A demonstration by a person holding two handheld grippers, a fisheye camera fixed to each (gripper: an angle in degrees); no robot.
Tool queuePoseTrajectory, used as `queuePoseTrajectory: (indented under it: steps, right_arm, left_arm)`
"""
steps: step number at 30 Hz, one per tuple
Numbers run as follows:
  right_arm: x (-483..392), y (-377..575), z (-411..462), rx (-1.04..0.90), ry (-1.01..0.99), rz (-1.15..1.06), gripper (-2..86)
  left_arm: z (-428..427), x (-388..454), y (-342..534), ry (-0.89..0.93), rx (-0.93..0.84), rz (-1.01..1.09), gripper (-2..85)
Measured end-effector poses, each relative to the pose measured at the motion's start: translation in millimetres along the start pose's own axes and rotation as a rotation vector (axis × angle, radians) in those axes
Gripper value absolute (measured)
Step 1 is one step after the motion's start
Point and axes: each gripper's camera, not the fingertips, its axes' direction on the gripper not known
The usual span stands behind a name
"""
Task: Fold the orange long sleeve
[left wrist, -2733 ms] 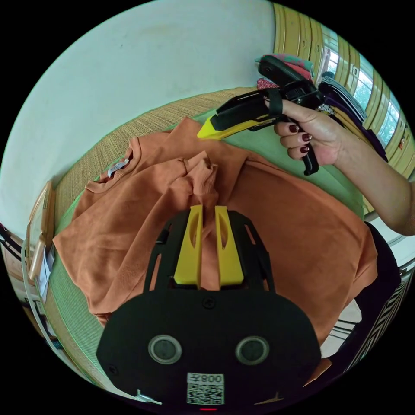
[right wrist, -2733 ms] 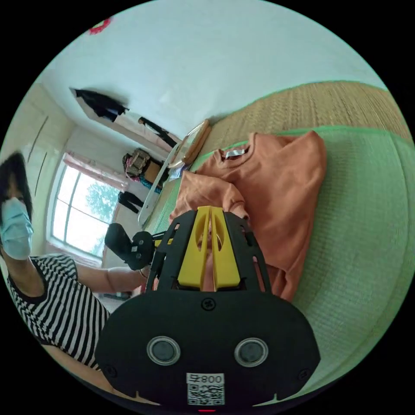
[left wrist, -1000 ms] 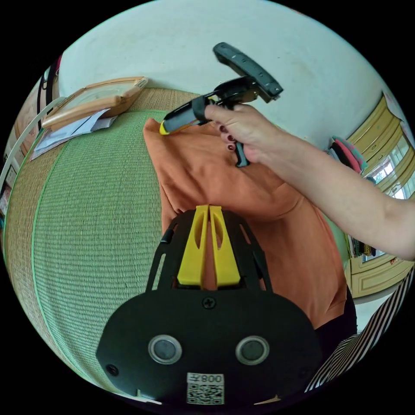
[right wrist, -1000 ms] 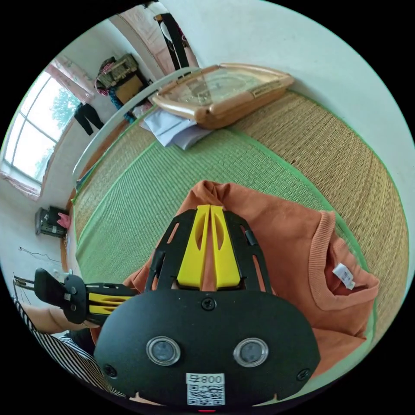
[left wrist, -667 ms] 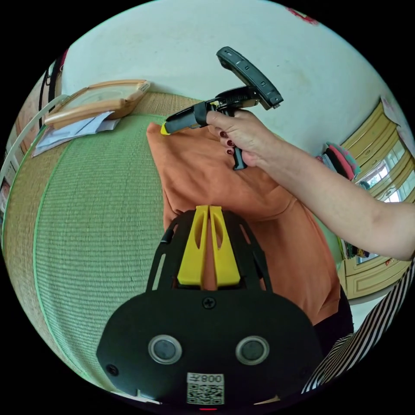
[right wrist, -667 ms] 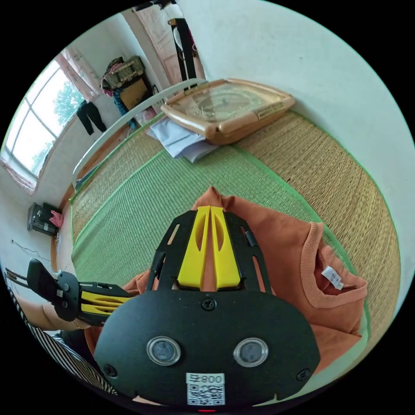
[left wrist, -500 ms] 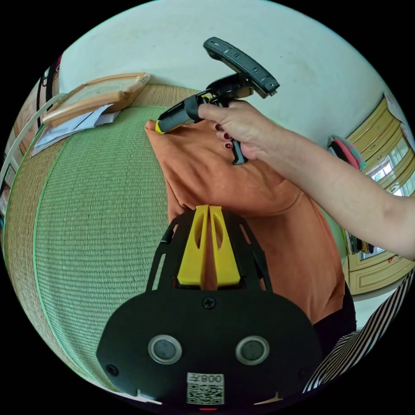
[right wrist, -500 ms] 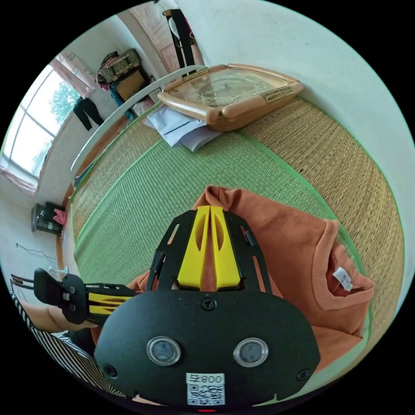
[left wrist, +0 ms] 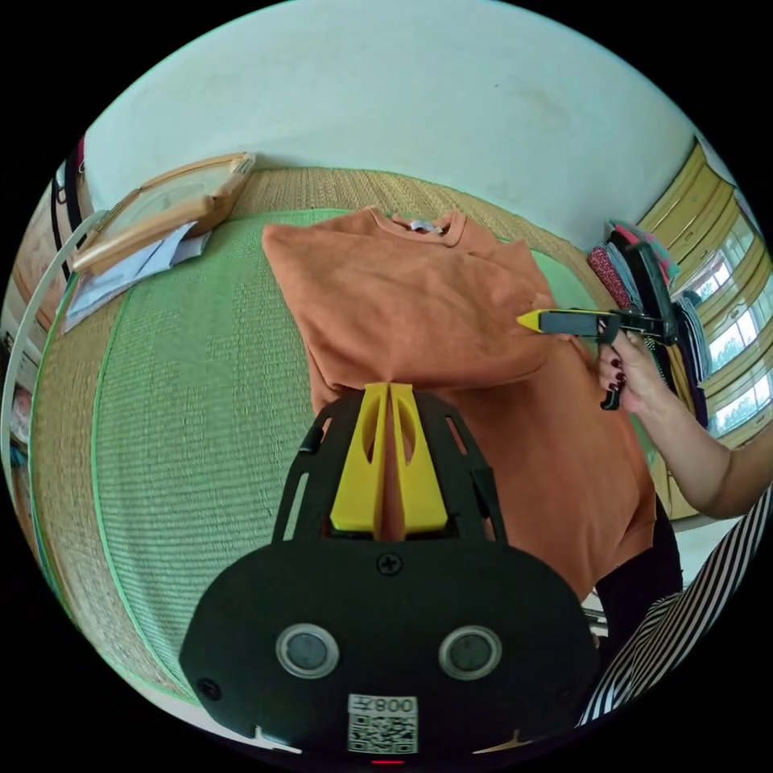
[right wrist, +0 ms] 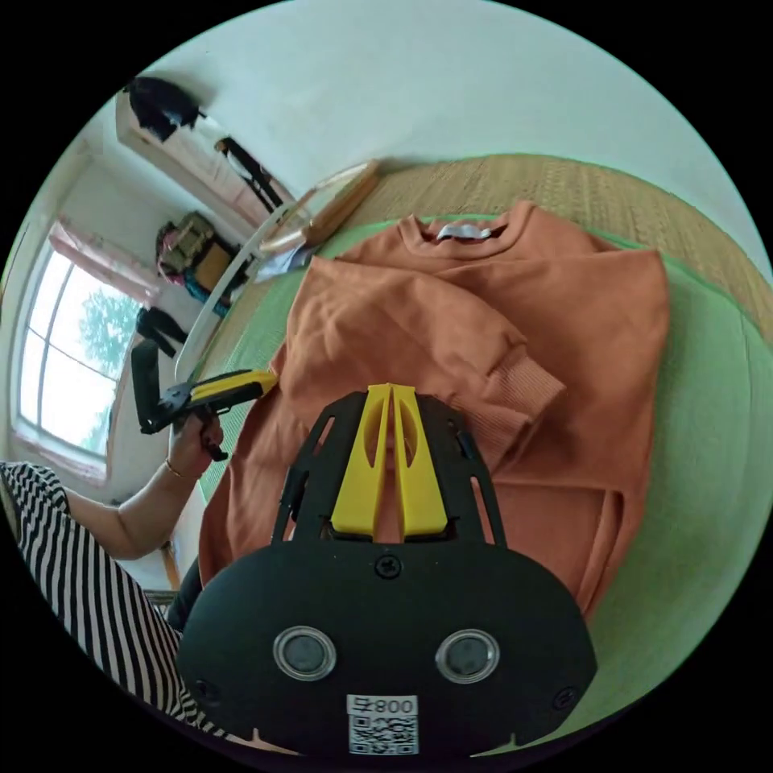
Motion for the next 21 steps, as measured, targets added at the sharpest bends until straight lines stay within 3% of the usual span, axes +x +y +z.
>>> queuePoseTrajectory:
  steps: [5,10,21]
  right_arm:
    - [55.4,22.3,26.0,-0.091,-0.108,0.105,0.1]
    - [53.2,55.7,-25.9,-0.062,-0.017,0.034,0.2]
    - [155.6,321.0,-144.8,-0.079,-0.030,0.386,2.6]
  left_arm:
    - [27.2,-8.1,13.0,0.047,-0.089,-0.018,0.3]
    - [13.4,-18.2,40.5,0.187,-0.015,-0.091,0.5]
    - [14.0,-52.3,166.7,0.481,-0.054,-0.455,7.2]
